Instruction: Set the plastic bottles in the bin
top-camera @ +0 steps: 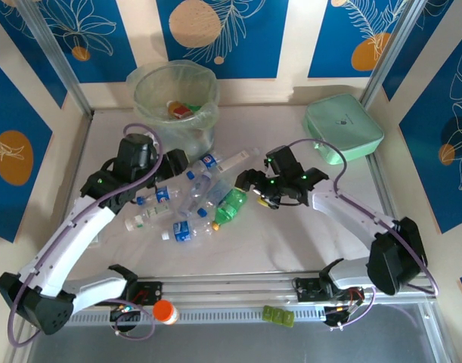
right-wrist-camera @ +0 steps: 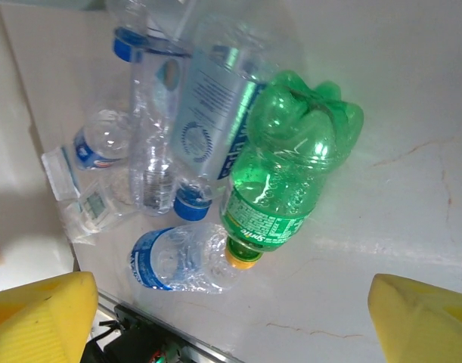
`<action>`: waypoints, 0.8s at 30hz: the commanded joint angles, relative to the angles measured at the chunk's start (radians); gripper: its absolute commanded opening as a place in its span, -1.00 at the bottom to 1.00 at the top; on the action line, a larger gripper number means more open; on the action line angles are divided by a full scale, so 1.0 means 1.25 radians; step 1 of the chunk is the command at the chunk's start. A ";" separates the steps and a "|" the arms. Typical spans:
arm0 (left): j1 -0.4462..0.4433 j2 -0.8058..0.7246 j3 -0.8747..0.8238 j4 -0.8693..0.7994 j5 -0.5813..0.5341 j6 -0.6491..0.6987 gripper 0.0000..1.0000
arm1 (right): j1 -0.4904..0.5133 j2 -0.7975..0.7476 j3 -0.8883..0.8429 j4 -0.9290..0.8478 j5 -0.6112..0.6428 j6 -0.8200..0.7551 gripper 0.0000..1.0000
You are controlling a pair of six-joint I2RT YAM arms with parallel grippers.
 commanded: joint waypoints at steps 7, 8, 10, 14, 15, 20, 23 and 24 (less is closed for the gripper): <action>0.001 -0.185 -0.180 0.108 0.071 0.133 0.41 | 0.040 0.160 0.035 0.057 0.009 0.023 0.85; 0.001 -0.204 -0.203 0.117 0.067 0.134 0.41 | 0.041 0.172 0.036 0.062 0.011 0.019 0.85; 0.000 -0.249 -0.273 0.162 0.097 0.129 0.41 | 0.038 0.195 0.033 0.075 0.009 0.020 0.83; 0.001 -0.304 -0.386 0.242 0.165 0.072 0.41 | 0.031 0.231 0.019 0.132 -0.009 0.035 0.78; 0.000 -0.313 -0.412 0.265 0.179 0.059 0.41 | 0.029 0.241 0.020 0.146 -0.014 0.038 0.78; 0.000 -0.303 -0.474 0.341 0.213 0.026 0.41 | 0.014 0.282 0.025 0.204 -0.029 0.045 0.75; 0.000 -0.288 -0.472 0.348 0.216 0.035 0.41 | 0.002 0.296 0.031 0.204 -0.019 0.046 0.62; 0.000 -0.286 -0.472 0.347 0.214 0.036 0.41 | 0.000 0.295 0.028 0.206 -0.012 0.044 0.58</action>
